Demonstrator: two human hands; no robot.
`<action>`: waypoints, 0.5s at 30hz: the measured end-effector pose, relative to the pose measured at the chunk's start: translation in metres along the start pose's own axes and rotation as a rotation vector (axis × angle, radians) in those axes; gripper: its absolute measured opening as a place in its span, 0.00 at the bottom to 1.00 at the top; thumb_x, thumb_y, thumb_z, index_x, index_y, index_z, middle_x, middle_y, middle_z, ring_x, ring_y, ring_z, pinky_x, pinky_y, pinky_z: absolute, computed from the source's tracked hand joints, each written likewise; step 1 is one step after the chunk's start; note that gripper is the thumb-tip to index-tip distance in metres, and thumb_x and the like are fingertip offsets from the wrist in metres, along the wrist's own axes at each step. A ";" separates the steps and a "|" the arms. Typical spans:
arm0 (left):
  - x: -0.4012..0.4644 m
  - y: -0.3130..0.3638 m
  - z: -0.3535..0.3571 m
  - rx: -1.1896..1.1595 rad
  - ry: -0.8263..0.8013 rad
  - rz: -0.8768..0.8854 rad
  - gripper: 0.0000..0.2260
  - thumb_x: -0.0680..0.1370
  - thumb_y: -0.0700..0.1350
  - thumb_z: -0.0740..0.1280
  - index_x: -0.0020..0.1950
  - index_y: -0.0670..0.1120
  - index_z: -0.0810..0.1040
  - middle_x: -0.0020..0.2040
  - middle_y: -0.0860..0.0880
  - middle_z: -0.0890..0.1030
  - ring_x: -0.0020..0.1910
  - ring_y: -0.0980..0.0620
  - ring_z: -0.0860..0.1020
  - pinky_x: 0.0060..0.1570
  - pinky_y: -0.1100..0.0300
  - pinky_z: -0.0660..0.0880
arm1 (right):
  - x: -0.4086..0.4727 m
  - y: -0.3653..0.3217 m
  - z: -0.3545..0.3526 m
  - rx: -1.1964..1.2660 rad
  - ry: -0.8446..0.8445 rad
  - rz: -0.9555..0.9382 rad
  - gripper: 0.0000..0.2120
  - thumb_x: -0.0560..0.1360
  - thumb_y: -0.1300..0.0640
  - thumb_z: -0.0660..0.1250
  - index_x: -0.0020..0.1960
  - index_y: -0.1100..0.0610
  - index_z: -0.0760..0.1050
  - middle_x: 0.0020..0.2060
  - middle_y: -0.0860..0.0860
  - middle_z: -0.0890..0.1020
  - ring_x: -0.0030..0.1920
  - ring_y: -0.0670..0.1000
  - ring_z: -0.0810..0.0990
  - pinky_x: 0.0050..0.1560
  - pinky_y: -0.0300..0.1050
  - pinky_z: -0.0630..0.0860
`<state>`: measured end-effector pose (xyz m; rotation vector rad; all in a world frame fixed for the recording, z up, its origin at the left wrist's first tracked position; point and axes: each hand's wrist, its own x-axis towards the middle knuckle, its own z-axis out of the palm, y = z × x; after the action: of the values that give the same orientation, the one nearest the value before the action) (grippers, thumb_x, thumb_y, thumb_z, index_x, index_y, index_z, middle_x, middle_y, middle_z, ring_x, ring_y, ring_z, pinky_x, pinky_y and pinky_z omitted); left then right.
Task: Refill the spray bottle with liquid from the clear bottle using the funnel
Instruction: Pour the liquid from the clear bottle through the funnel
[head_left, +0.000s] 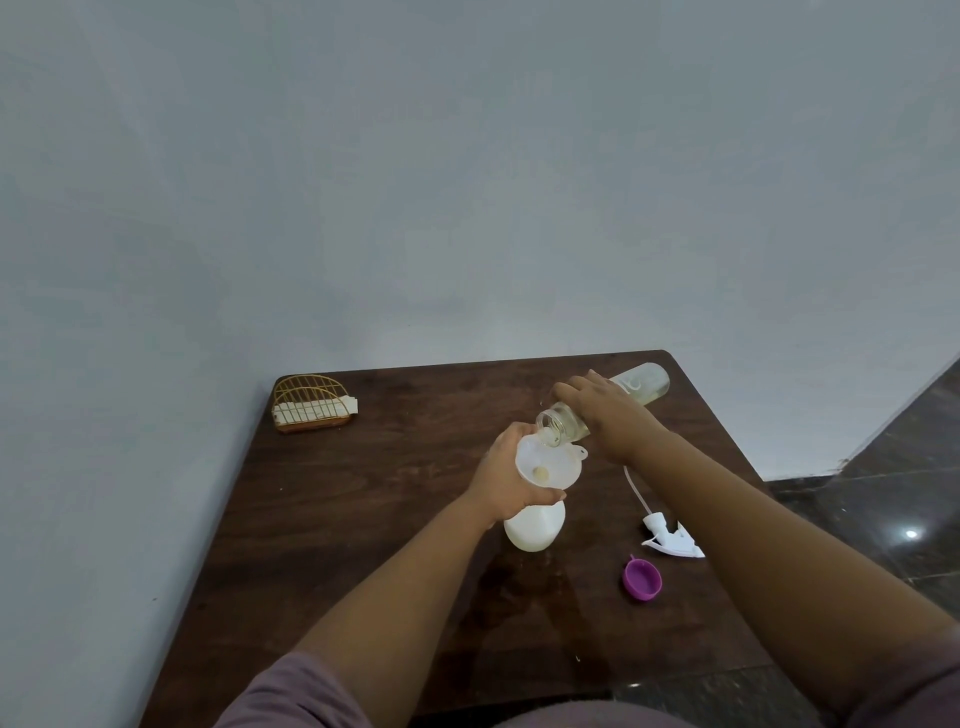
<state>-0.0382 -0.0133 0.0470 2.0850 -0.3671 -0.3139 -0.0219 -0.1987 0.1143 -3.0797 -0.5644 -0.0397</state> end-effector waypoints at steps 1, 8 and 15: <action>0.000 0.000 0.000 0.003 0.000 0.000 0.36 0.63 0.50 0.81 0.65 0.55 0.67 0.62 0.54 0.73 0.58 0.52 0.73 0.58 0.51 0.77 | 0.000 0.000 0.000 -0.003 0.003 0.001 0.27 0.65 0.61 0.73 0.61 0.53 0.69 0.54 0.51 0.75 0.57 0.55 0.72 0.65 0.54 0.68; 0.000 0.000 0.000 -0.004 0.003 -0.007 0.36 0.63 0.50 0.81 0.66 0.55 0.67 0.62 0.53 0.73 0.58 0.51 0.73 0.58 0.50 0.77 | 0.001 0.000 0.000 0.009 0.003 0.001 0.27 0.64 0.60 0.73 0.60 0.53 0.69 0.53 0.50 0.75 0.56 0.55 0.73 0.64 0.54 0.69; -0.001 0.000 0.000 -0.032 0.006 -0.001 0.35 0.62 0.49 0.81 0.64 0.55 0.68 0.61 0.53 0.74 0.58 0.52 0.73 0.56 0.50 0.77 | 0.000 0.001 0.002 0.009 0.022 -0.005 0.26 0.64 0.60 0.73 0.59 0.51 0.69 0.51 0.49 0.75 0.55 0.54 0.73 0.61 0.54 0.71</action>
<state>-0.0395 -0.0126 0.0472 2.0550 -0.3551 -0.3120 -0.0215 -0.1993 0.1127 -3.0653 -0.5695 -0.0712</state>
